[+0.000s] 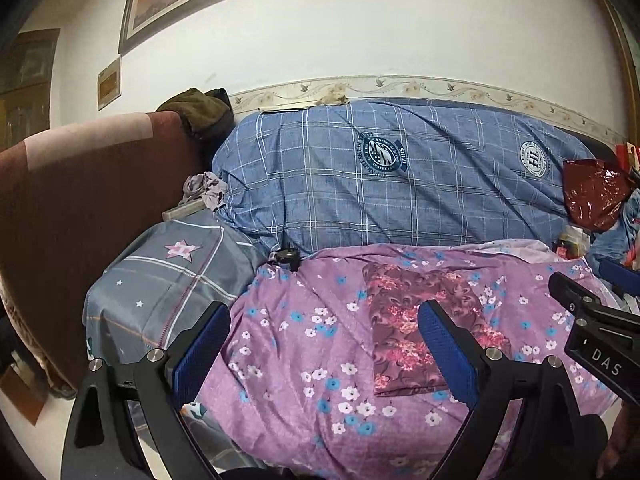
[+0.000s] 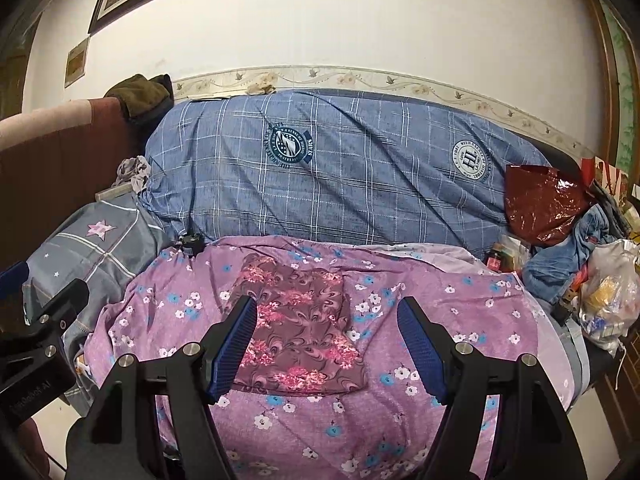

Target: Fold small clothes

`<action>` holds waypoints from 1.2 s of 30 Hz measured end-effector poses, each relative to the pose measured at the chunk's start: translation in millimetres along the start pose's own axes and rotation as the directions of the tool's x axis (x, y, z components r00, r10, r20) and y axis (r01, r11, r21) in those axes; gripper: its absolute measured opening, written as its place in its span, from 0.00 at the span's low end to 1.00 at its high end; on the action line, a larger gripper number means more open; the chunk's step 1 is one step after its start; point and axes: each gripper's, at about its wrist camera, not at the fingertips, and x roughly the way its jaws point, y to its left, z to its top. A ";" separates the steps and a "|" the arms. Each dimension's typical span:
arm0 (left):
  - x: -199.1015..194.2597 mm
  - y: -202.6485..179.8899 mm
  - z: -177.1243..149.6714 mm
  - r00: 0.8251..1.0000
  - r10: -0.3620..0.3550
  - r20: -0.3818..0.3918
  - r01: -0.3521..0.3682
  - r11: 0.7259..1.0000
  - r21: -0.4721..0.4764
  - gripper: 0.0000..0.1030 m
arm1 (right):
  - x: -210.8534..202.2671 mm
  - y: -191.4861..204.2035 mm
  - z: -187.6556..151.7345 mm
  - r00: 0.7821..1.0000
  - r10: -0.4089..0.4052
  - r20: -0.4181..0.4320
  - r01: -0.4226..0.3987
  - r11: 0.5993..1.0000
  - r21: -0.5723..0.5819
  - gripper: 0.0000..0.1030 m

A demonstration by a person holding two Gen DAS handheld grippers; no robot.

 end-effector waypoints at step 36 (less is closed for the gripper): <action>38.7 3.7 22.4 1.000 -0.030 0.007 0.030 0.999 -0.034 0.93 | 40.9 15.8 20.1 1.000 -0.021 -0.021 0.020 0.999 -0.034 0.72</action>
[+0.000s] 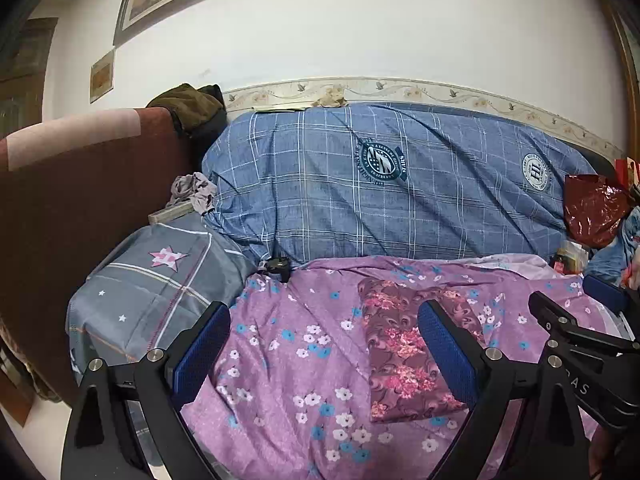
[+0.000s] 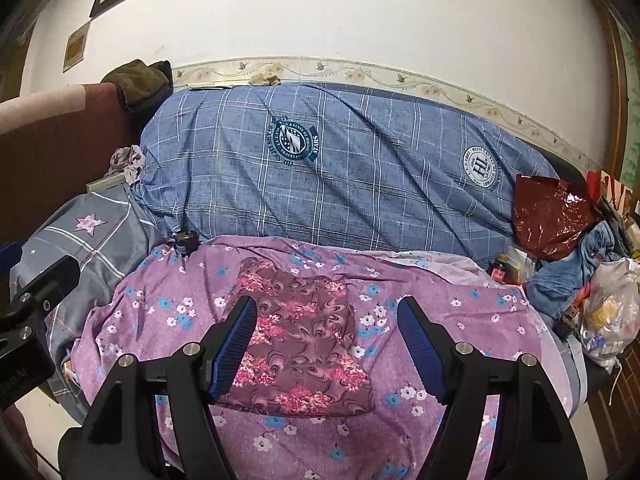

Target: Fold small clothes

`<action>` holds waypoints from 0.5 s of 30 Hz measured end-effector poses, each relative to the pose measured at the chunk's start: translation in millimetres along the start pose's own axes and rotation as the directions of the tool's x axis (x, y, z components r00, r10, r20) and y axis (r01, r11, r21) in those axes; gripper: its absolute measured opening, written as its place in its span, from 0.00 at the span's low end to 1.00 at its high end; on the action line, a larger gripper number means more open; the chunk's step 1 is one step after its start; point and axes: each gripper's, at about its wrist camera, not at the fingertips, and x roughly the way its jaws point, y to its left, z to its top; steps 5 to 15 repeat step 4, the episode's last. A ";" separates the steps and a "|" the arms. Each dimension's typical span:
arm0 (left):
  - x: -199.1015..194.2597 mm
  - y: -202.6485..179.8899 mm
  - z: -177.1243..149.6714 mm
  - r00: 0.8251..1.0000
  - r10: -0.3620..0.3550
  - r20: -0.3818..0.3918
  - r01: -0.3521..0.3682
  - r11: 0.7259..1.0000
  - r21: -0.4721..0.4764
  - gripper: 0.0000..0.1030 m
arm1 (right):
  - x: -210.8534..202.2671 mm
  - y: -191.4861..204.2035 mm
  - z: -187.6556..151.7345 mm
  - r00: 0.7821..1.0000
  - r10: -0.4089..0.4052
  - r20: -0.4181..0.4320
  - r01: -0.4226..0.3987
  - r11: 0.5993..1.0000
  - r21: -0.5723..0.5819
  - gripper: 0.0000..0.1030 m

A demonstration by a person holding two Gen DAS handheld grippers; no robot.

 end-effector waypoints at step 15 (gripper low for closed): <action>15.6 -0.3 1.3 1.000 -0.021 -0.002 0.021 0.999 -0.030 0.93 | 13.3 -2.3 2.4 1.000 0.001 -0.004 -0.001 1.000 0.000 0.72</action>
